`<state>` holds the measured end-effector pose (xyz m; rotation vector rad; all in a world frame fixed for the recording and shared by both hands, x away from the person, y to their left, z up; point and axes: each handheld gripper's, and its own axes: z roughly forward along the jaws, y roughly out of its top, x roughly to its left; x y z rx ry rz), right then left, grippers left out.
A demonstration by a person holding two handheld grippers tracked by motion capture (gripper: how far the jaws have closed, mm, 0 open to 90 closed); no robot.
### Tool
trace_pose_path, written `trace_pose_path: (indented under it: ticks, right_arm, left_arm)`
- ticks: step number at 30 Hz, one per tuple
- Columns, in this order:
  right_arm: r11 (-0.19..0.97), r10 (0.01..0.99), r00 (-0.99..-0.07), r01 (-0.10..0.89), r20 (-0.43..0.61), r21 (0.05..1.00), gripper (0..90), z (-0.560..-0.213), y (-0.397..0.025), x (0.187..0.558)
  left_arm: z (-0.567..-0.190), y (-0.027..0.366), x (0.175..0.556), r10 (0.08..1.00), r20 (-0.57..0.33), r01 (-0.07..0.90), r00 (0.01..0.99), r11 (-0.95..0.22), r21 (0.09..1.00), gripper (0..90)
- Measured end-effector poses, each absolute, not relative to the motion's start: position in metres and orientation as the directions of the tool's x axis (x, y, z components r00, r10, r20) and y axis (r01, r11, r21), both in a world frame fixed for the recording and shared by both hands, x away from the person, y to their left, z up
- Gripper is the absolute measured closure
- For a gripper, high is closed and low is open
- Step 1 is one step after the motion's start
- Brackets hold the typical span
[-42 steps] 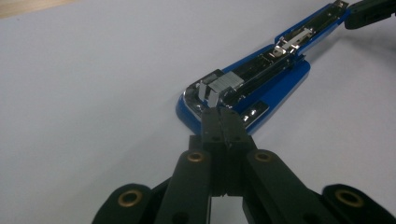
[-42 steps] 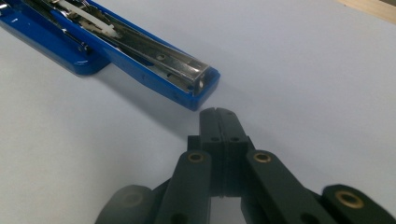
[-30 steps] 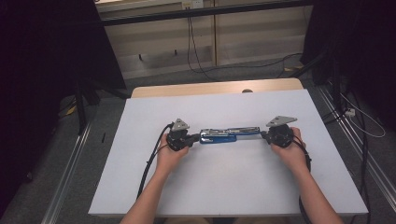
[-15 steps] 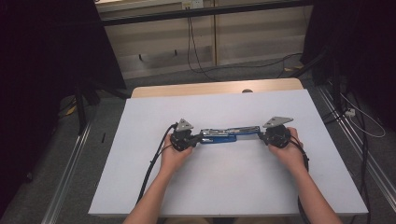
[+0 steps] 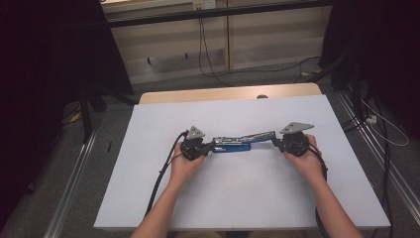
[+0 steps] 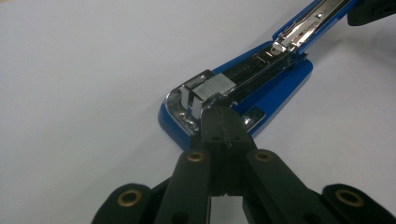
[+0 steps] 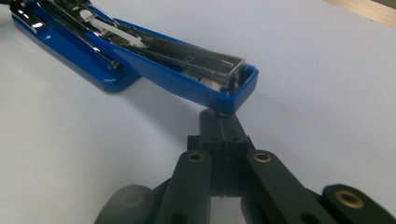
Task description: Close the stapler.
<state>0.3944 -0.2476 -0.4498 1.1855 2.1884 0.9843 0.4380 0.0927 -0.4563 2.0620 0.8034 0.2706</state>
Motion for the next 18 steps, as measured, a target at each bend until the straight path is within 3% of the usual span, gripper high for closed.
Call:
trace_pose_path:
  ticks: [11, 18]
  right_arm:
    - [0.337, 0.828, -0.561, 0.495, -0.001, 0.801, 89.6, -0.450, -0.236, 0.393]
    - [0.311, 0.816, -0.577, 0.489, 0.035, 0.815, 77.4, -0.452, -0.228, 0.390]
  left_arm:
    - [-0.455, 0.095, 0.438, 0.632, -0.129, 0.456, 0.764, -0.388, 0.801, 88.7]
    - [-0.451, 0.101, 0.435, 0.630, -0.156, 0.465, 0.760, -0.361, 0.808, 82.1]
